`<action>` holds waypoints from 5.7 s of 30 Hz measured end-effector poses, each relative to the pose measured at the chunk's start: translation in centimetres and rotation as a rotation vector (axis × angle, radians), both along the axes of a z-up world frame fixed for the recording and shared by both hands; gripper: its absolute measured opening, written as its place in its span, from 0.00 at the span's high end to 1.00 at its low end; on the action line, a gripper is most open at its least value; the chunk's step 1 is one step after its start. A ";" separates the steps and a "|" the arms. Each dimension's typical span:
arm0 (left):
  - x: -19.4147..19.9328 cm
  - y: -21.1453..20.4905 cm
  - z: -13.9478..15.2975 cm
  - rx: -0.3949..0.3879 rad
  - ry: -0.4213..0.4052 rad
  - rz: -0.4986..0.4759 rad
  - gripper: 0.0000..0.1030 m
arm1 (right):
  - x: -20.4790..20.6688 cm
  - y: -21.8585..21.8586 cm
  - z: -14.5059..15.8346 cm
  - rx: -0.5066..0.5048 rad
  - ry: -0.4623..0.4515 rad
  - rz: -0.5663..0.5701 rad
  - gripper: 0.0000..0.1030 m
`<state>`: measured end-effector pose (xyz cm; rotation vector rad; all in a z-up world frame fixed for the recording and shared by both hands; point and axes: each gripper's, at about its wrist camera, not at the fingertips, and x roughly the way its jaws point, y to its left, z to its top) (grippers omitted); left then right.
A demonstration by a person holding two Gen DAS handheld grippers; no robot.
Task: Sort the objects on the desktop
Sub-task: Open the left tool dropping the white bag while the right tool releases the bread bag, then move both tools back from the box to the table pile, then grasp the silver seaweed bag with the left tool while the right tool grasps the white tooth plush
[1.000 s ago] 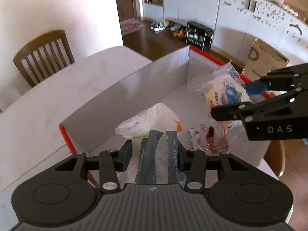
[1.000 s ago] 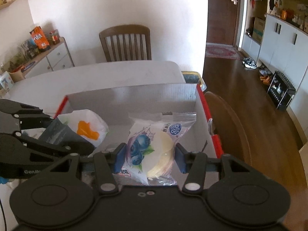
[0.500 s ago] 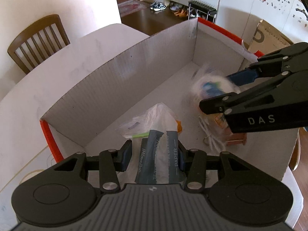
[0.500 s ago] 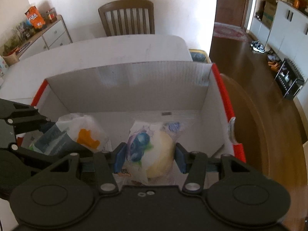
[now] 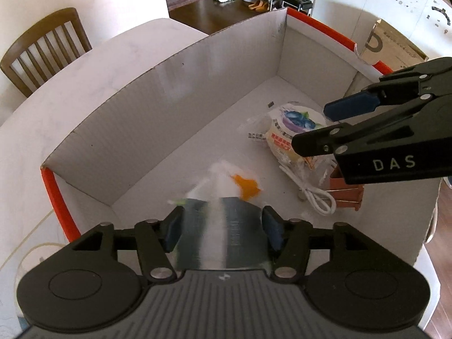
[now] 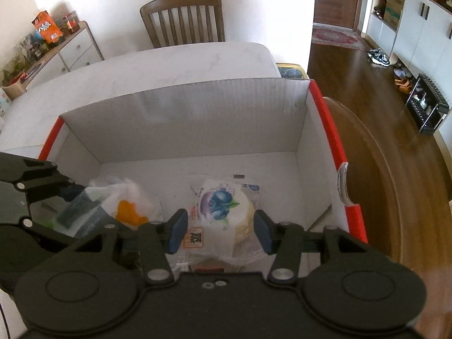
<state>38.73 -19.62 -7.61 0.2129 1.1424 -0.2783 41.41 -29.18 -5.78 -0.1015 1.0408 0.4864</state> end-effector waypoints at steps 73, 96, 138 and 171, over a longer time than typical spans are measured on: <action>-18.2 22.4 8.1 -0.204 -0.274 0.143 0.16 | -20.0 13.3 9.1 0.153 -0.160 0.105 0.17; -14.7 24.5 1.7 -0.138 -0.237 0.042 0.00 | -24.5 25.1 1.8 0.048 -0.133 0.205 0.10; -12.6 23.2 -3.6 -0.036 -0.138 -0.134 0.13 | -23.9 30.3 -3.9 -0.079 -0.056 0.270 0.30; -17.6 28.4 -2.3 -0.110 -0.162 0.121 0.46 | -22.9 26.8 -3.3 -0.048 -0.057 0.177 0.42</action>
